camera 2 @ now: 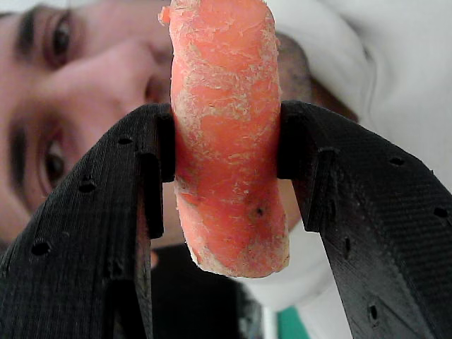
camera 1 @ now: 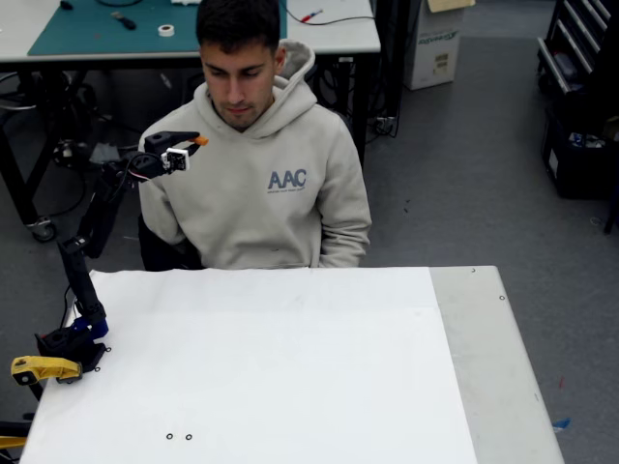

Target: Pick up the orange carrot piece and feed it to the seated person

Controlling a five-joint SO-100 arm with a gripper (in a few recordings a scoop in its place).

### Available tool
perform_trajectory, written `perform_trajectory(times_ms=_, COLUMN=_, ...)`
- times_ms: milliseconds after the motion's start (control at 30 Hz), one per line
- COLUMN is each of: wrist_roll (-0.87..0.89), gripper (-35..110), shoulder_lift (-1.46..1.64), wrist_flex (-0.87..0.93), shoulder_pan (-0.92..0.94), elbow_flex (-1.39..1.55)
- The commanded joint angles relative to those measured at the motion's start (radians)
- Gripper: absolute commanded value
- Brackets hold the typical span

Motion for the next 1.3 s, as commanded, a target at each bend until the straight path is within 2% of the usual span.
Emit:
perform_trajectory(times_ms=0, wrist_roll=0.017, gripper=-2, shoulder_lift=0.074, wrist_flex=-0.017, shoulder_pan=0.011, elbow_flex=-0.074)
perform_trajectory(times_ms=367, wrist_roll=0.02, gripper=-1, shoulder_lift=-0.034, wrist_flex=-0.032, shoulder_pan=0.003, elbow_flex=-0.101)
perform_trajectory(times_ms=600, wrist_roll=0.021, gripper=-2, shoulder_lift=-0.189, wrist_flex=-0.109, shoulder_pan=0.0, elbow_flex=-0.265)
perform_trajectory(times_ms=1033, wrist_roll=0.035, gripper=-2, shoulder_lift=-0.453, wrist_flex=-0.12, shoulder_pan=-0.003, elbow_flex=-0.597)
perform_trajectory(times_ms=1267, wrist_roll=0.037, gripper=-2, shoulder_lift=-0.592, wrist_flex=-0.121, shoulder_pan=-0.1, elbow_flex=-0.742)
